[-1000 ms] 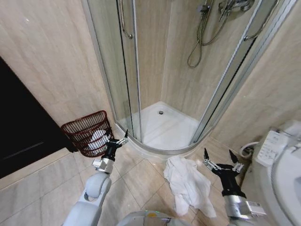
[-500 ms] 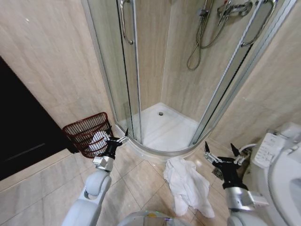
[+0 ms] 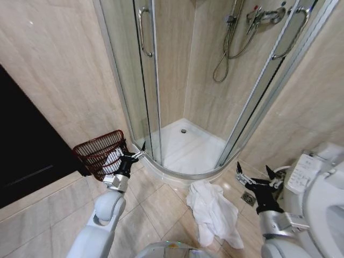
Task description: Discard the used towel into the hamper.
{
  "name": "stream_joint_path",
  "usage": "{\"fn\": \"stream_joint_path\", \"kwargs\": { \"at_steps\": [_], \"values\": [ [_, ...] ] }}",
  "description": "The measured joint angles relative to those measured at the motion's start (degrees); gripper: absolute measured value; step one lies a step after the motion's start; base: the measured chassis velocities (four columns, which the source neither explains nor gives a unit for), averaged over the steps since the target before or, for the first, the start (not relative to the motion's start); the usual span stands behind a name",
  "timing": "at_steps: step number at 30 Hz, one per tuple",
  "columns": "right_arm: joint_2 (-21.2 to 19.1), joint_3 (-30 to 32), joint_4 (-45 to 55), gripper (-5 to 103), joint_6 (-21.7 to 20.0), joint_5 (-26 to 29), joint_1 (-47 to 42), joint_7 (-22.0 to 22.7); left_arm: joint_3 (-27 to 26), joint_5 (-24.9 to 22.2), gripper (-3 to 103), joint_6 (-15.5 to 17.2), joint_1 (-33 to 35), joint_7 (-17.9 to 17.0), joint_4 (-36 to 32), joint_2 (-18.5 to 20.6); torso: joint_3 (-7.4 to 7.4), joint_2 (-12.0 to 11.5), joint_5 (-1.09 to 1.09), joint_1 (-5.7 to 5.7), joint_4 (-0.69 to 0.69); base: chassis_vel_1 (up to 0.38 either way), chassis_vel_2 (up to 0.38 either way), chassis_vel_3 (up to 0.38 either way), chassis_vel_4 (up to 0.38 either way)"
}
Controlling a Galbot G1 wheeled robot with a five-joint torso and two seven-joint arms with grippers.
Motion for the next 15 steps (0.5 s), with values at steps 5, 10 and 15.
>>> {"fn": "stream_joint_path", "kwargs": {
  "at_steps": [5,10,15],
  "values": [
    [0.0,0.0,0.0,100,0.2,-0.1,0.0,0.0,-0.9,0.1,100,0.4,0.6,-0.2,-1.2,-0.7,0.7,1.0,-0.01,0.31,-0.01,0.0,0.0,0.0,0.0],
    [0.0,0.5,-0.1,100,-1.3,1.2,1.1,0.7,-1.0,-0.9,100,2.8,1.2,-1.1,-4.4,-0.8,1.66,2.6,0.0,0.9,-0.01,0.0,0.0,0.0,0.0],
    [0.0,0.4,-0.1,100,-2.0,1.6,0.6,0.7,-0.5,-0.6,100,3.6,1.6,-1.1,-5.9,-0.7,2.34,3.7,0.0,1.37,-0.01,0.0,0.0,0.0,0.0]
  ]
}}
